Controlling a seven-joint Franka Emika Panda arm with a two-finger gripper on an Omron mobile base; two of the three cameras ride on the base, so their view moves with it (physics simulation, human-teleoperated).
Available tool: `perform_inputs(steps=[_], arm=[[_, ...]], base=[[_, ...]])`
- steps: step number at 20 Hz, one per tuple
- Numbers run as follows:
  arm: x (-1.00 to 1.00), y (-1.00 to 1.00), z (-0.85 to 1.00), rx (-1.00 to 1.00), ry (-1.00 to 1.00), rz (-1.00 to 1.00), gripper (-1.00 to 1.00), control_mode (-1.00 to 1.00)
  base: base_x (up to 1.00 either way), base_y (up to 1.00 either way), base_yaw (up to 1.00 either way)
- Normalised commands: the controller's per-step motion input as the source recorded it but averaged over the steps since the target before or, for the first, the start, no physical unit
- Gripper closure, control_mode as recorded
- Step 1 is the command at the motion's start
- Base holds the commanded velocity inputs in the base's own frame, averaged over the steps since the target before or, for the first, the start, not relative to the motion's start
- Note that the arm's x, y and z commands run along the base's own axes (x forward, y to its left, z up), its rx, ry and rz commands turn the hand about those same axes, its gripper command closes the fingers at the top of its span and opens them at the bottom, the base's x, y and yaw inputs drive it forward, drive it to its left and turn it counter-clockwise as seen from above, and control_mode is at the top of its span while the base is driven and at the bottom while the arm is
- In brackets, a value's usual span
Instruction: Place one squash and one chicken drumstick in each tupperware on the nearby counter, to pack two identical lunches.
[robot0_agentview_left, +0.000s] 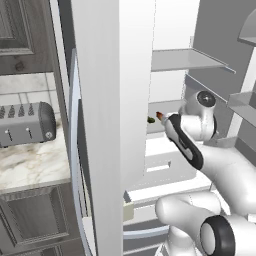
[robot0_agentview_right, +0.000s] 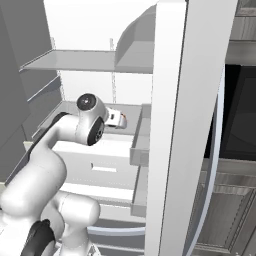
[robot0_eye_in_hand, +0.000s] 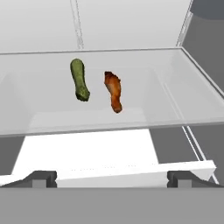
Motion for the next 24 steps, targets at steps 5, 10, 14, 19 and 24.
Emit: perform_inputs(steps=[5, 10, 14, 19, 24], arm=[[0.37, -0.07, -0.11, 0.00, 0.00, 0.00, -1.00, -1.00], [0.40, -0.09, -0.19, 0.00, 0.00, 0.00, -1.00, -1.00], [0.45, -0.04, -0.31, 0.00, 0.00, 0.00, -1.00, -1.00], [0.46, -0.01, -0.22, 0.00, 0.00, 0.00, -1.00, -1.00], [0.40, -0.03, -0.16, 0.00, 0.00, 0.00, -1.00, -1.00]], base=[[0.00, 0.00, 0.00], [0.00, 0.00, 0.00], [0.00, 0.00, 0.00], [0.00, 0.00, 0.00], [0.00, 0.00, 0.00]])
